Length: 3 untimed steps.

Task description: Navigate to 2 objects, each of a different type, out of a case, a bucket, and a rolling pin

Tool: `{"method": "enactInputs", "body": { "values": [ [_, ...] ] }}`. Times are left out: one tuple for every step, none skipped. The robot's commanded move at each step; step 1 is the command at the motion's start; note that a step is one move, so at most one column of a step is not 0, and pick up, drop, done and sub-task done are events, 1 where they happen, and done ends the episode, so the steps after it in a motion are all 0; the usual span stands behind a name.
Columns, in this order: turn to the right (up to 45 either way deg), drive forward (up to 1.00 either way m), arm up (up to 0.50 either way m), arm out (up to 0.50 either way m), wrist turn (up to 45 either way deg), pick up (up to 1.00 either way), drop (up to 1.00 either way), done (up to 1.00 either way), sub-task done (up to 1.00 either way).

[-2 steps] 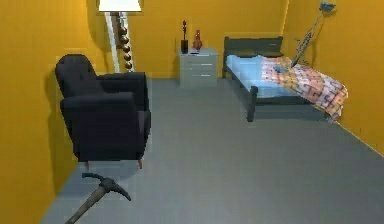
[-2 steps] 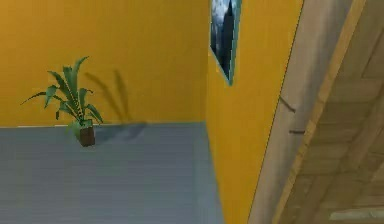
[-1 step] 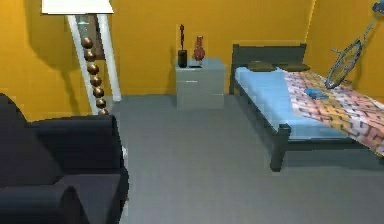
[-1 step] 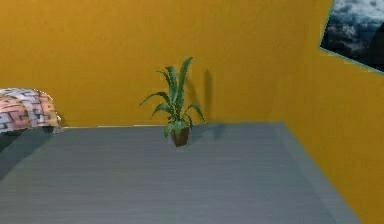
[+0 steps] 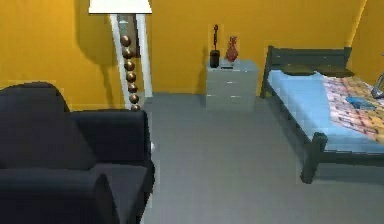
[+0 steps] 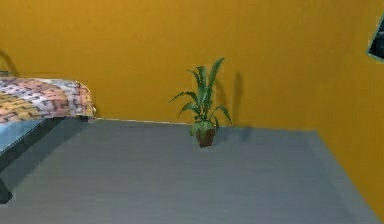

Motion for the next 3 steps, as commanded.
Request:
{"method": "enactInputs", "body": {
  "values": [
    [0.0, 0.4, 0.0, 0.0, 0.0, 0.0, 0.0, 0.0, 0.0],
    [3.0, 0.0, 0.0, 0.0, 0.0, 0.0, 0.0, 0.0, 0.0],
    [45.0, 0.0, 0.0, 0.0, 0.0, 0.0, 0.0, 0.0, 0.0]
  ]
}}
